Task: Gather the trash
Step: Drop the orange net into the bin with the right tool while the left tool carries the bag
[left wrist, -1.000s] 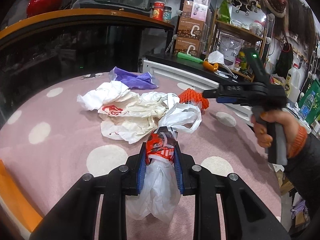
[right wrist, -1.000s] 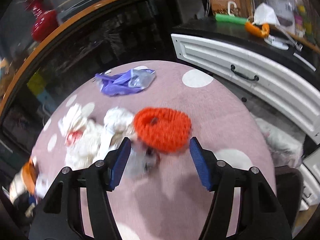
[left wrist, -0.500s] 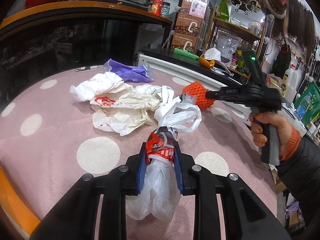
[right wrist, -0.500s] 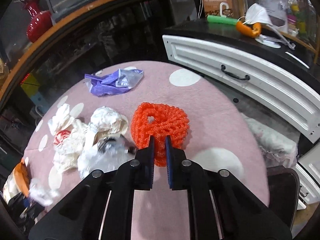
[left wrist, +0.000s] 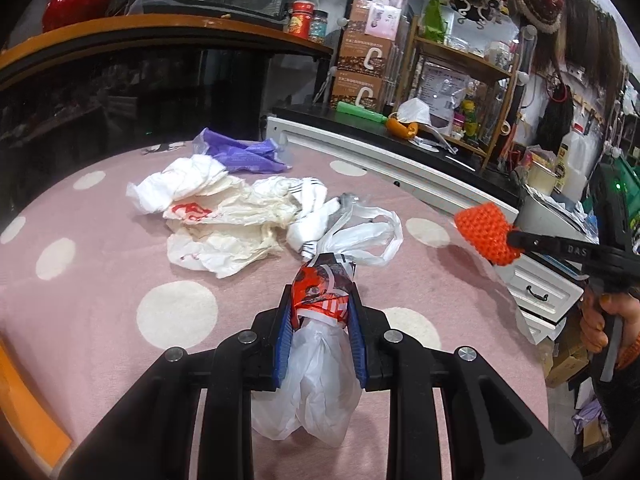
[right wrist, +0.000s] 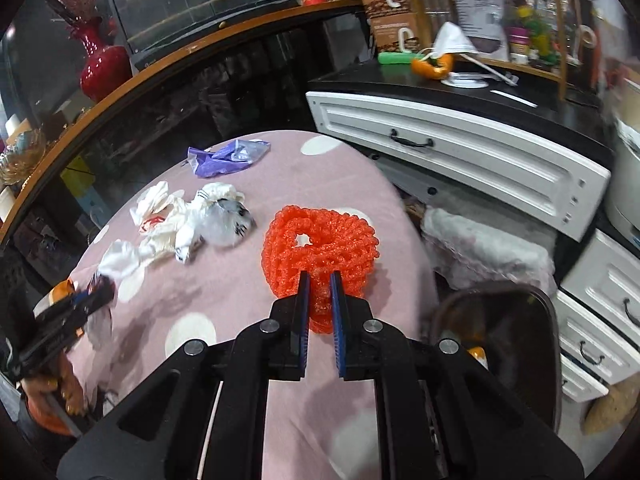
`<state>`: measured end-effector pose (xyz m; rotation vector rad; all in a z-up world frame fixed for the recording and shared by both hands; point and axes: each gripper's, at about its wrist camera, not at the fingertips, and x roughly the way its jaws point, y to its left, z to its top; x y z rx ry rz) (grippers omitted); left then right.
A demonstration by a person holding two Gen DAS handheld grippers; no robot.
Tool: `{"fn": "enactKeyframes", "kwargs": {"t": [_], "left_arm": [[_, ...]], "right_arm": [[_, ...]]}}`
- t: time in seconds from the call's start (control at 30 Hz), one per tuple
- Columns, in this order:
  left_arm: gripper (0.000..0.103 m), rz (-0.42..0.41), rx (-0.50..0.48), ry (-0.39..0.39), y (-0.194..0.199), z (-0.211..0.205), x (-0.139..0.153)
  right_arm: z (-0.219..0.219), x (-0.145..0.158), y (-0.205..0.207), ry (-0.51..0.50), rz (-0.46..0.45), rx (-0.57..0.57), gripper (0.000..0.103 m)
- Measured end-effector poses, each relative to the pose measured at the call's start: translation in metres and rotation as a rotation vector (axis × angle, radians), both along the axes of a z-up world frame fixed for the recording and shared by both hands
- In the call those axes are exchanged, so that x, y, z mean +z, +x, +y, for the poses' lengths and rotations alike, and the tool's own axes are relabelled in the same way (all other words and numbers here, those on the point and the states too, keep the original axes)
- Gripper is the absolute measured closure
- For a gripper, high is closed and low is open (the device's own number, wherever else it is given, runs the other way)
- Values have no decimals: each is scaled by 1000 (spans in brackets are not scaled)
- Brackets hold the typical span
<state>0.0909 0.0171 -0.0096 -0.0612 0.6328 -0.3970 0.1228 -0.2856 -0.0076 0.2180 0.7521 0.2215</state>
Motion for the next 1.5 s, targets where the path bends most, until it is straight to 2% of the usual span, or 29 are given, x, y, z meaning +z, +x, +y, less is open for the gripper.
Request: {"fn": "enactKeyframes", "kwargs": {"t": [0.13, 0.3, 0.5, 0.8, 1.0, 1.3, 1.5], "left_arm": [[78, -20, -42, 30, -9, -20, 6], [78, -31, -102, 15, -21, -42, 17], [78, -66, -200, 28, -37, -85, 30], [78, -59, -317, 8, -49, -138, 32], [78, -48, -371, -7, -54, -167, 32], [78, 9, -425, -39, -50, -197, 26], [78, 17, -451, -29, -52, -211, 24]], "right_arm": [[-22, 2, -33, 7, -20, -32, 92], [-41, 3, -64, 23, -38, -59, 92], [-62, 6, -98, -13, -75, -103, 92], [-92, -7, -124, -47, -37, -170, 92], [-116, -40, -116, -48, 86, -240, 92], [-143, -115, -81, -73, 268, -314, 92], [-161, -173, -60, -80, 398, -354, 92]]}}
